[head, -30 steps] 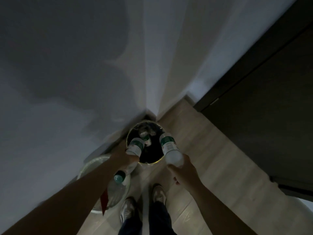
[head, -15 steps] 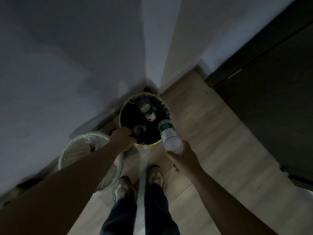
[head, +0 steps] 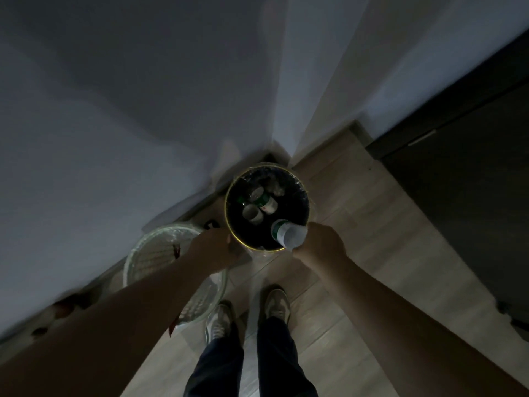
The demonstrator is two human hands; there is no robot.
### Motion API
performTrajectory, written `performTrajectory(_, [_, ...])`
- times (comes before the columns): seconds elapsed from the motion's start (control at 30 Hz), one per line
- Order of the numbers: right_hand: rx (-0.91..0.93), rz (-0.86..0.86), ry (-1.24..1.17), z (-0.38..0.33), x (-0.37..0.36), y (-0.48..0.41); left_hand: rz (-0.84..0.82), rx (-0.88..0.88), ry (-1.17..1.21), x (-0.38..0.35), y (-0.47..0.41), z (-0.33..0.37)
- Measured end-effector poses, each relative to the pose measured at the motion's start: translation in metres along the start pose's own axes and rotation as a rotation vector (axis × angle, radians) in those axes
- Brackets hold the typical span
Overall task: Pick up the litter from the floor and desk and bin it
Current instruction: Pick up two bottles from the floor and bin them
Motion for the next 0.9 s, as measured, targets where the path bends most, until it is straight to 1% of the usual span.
performTrajectory(0.07, [0.017, 0.027, 0.077, -0.011, 0.006, -0.003, 0.008, 0.014, -0.002, 0.004, 0.001, -0.009])
performTrajectory(0.13, [0.067, 0.096, 0.138, -0.024, 0.012, -0.003, 0.017, 0.019, -0.012, 0.006, 0.003, -0.018])
performTrajectory(0.23, [0.143, 0.204, 0.137, -0.044, 0.016, 0.004, 0.018, 0.004, -0.03, 0.009, 0.007, -0.028])
performTrajectory(0.47, [0.184, 0.203, 0.161, -0.063, 0.017, 0.029, 0.029, -0.008, -0.019, 0.028, 0.026, -0.039])
performTrajectory(0.67, [0.239, 0.19, 0.233, -0.08, 0.038, 0.063, 0.036, -0.053, -0.041, 0.062, 0.056, -0.034])
performTrajectory(0.8, [0.314, 0.225, 0.235, -0.096, 0.066, 0.101, 0.059, -0.103, -0.034, 0.095, 0.088, -0.025])
performTrajectory(0.9, [0.351, 0.283, 0.225, -0.107, 0.098, 0.135, 0.085, -0.166, -0.108, 0.126, 0.12, -0.009])
Point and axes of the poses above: each hand's wrist, its own y-axis away from the middle knuckle, its own x-axis out of the back of the hand, z = x × y, the point moved 8 cm from there along -y, towards the middle knuckle, and after that the axes turned 8 degrees about y, right-handed, at the moved point
